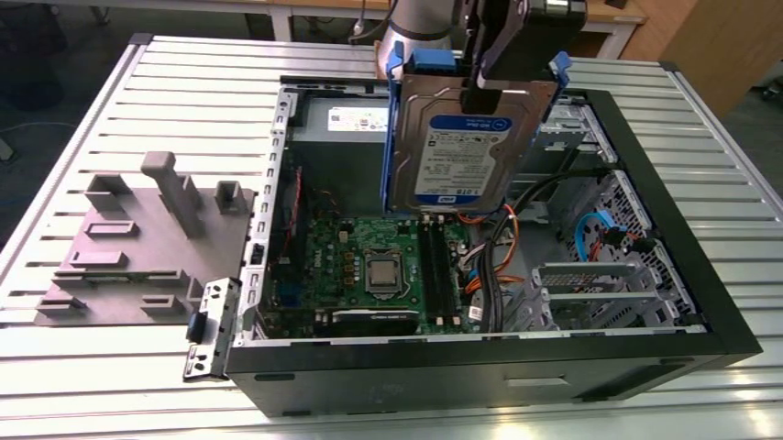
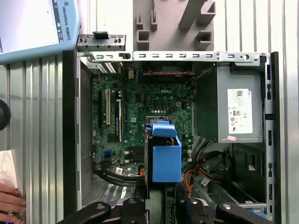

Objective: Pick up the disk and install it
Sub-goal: 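Pick up the disk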

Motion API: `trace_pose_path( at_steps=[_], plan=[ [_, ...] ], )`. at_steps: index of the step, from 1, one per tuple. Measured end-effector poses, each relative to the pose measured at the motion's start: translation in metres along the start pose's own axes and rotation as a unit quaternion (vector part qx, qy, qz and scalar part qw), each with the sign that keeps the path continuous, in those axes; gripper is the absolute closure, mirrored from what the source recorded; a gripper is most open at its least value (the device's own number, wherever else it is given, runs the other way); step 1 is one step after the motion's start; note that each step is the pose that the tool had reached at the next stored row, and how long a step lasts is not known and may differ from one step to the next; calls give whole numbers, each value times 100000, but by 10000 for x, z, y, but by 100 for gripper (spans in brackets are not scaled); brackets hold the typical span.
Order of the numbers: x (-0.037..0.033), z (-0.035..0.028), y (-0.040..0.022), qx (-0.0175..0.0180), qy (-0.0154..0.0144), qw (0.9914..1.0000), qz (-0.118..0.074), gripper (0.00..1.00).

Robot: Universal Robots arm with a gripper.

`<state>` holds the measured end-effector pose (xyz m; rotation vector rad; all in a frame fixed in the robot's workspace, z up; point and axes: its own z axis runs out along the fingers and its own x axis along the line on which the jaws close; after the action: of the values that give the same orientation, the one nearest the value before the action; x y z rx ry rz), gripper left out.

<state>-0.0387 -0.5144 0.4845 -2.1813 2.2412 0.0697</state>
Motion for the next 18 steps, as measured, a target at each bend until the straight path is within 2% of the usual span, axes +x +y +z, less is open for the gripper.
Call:
trace_pose_path(
  at_steps=[11,12,18],
  plan=[
    [18,23,-10,1,40,100000,-1,65],
    [18,24,-28,4,43,100000,4,65],
    [17,23,-223,-66,57,100000,9,65]
  ],
)
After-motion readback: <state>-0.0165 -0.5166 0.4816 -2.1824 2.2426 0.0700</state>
